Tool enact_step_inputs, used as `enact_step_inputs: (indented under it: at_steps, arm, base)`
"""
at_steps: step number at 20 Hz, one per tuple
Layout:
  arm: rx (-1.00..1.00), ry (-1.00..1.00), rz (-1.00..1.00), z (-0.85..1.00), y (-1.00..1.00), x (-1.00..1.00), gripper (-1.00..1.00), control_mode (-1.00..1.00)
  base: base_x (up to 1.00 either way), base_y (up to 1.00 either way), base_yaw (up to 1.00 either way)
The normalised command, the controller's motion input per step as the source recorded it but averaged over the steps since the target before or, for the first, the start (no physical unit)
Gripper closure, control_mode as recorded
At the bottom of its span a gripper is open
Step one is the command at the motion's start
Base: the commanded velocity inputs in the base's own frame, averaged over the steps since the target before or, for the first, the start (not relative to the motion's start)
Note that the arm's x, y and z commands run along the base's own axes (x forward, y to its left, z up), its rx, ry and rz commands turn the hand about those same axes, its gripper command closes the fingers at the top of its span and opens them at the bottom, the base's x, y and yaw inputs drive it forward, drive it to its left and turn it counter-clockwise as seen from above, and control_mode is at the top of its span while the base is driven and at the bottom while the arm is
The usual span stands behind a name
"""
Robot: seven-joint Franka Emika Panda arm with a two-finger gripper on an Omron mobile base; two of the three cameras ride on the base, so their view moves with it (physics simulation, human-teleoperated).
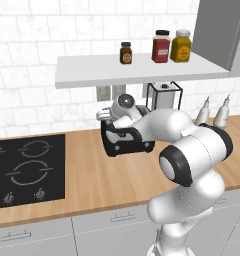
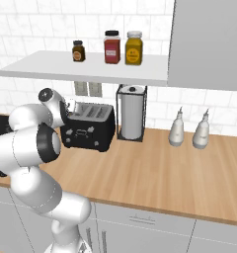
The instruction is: Start the toaster. Once the lever pops up, take the bread to the plate on the dining counter.
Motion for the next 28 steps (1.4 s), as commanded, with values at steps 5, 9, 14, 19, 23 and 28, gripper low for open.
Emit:
enact_step_inputs:
  at_steps: [5,9,14,19,23,28]
  arm:
    - [0.00,0.00,0.00,0.00,0.00,0.00,-1.00,-1.00]
    - [0.00,0.00,0.00,0.00,0.00,0.00,-1.00,-1.00]
    - [0.00,0.00,0.00,0.00,0.00,0.00,-1.00,-1.00]
    - [0.00,0.00,0.00,0.00,0.00,0.00,-1.00,-1.00]
    - [0.00,0.00,0.00,0.00,0.00,0.00,-1.00,-1.00]
    - [0.00,0.00,0.00,0.00,0.00,0.00,-1.00,-1.00]
  base:
    - [0.00,0.00,0.00]
    - [0.00,0.00,0.00]
    - [0.00,0.00,0.00]
    - [0.00,0.00,0.00]
    - [0.00,0.00,0.00]
    - [0.00,0.00,0.00]
